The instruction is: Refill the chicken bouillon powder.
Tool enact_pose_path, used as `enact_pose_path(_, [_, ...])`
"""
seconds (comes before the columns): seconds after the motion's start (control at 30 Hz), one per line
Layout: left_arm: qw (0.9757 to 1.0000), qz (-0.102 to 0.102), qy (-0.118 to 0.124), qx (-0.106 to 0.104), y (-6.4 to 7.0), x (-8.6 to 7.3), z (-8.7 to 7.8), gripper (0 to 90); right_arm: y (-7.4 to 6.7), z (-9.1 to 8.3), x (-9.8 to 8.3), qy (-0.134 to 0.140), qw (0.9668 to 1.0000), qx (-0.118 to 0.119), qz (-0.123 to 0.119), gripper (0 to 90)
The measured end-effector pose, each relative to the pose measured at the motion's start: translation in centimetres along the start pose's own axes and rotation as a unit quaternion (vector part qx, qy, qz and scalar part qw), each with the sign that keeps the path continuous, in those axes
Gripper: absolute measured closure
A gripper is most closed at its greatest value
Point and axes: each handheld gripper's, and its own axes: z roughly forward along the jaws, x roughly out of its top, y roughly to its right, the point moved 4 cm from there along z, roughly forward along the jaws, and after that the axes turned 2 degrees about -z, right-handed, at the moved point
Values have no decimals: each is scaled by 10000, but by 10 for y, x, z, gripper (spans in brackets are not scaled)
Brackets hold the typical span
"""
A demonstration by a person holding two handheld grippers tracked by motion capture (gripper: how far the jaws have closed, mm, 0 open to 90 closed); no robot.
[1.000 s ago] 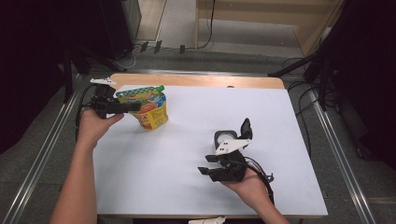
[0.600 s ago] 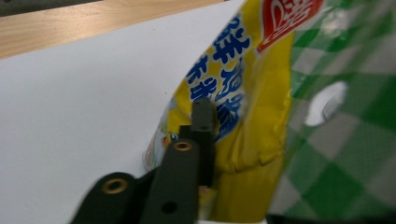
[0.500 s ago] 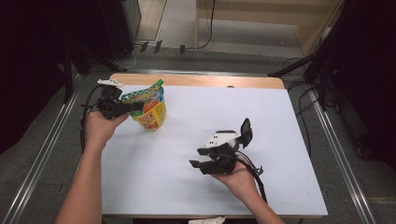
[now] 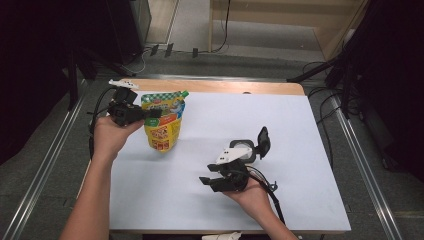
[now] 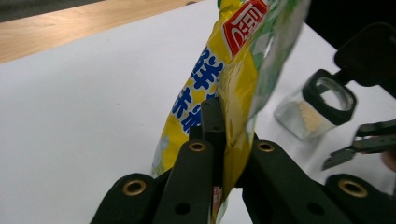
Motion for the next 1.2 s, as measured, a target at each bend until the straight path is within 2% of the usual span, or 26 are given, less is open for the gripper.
enact_pose_path(0.07, [10000, -3, 12, -35, 3, 0, -1, 900, 0, 0, 0, 12, 10000, 6, -1, 499])
enact_pose_path(0.2, [9998, 127, 16, -139, 19, 2, -5, 900, 0, 4, 0, 95, 10000, 14, -28, 503])
enact_pose_path(0.3, [9997, 152, -17, -201, 28, 2, -6, 900, -1, 8, -2, 122, 9999, 5, -88, 501])
enact_pose_path(0.43, [9994, 209, -48, -272, 40, 2, -7, 900, 0, 16, -5, -26, 10000, -31, -37, 454])
enact_pose_path(0.53, [9992, 176, -73, -365, 49, 1, -6, 900, 0, 23, -6, -116, 9999, -60, 92, 424])
enact_pose_path(0.8, [9980, 280, -178, -535, 68, -1, -5, 900, 2, 35, -10, -222, 9996, -103, 118, 432])
enact_pose_path(1.2, [9955, 364, -347, -799, 93, -2, -3, 900, 11, 45, -12, -41, 9993, -262, 254, 488])
